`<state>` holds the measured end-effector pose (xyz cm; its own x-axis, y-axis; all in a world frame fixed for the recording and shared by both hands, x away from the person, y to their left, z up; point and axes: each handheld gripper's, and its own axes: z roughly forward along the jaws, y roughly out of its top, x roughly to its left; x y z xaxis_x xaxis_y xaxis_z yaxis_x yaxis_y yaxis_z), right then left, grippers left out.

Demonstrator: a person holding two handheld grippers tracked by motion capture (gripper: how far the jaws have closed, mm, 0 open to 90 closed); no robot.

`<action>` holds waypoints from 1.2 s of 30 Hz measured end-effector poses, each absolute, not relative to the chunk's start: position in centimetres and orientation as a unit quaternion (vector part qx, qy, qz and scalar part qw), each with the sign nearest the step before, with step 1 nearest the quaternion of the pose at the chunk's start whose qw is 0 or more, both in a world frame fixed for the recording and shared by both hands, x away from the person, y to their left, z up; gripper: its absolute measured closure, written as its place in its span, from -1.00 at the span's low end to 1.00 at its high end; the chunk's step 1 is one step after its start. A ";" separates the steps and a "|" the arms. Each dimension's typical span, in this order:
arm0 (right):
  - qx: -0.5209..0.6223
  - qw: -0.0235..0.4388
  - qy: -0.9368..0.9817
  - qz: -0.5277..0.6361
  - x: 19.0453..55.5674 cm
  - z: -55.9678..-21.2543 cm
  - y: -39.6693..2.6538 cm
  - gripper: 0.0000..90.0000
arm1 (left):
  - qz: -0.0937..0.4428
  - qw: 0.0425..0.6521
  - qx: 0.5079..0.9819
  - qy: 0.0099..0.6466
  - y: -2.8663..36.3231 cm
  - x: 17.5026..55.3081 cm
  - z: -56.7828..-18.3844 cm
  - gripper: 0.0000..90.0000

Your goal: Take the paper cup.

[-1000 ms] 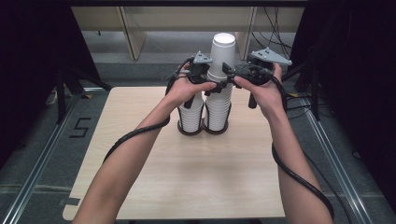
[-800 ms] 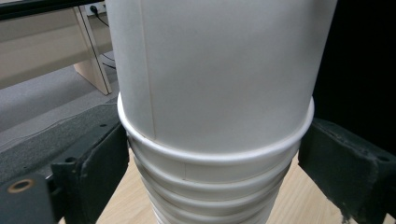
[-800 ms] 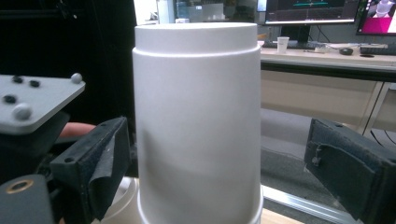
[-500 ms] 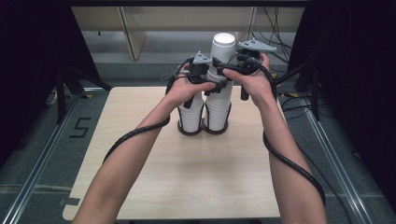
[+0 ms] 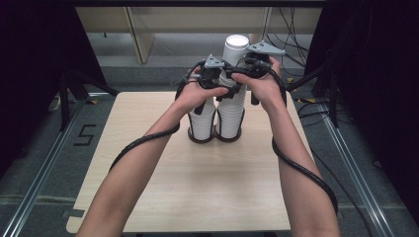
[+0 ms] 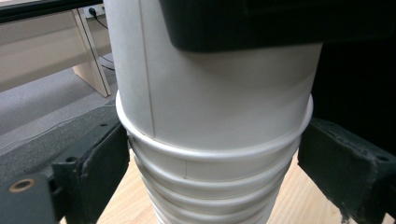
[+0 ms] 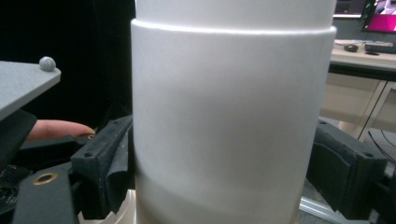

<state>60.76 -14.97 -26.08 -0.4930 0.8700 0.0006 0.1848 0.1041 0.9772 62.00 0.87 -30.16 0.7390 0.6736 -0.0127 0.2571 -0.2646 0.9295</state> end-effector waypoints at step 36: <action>0.368 0.372 0.584 0.621 58.7 -20.3 -15.8 -0.58 | 0.202 0.521 0.773 0.300 0.9 62.0 -30.2 -0.80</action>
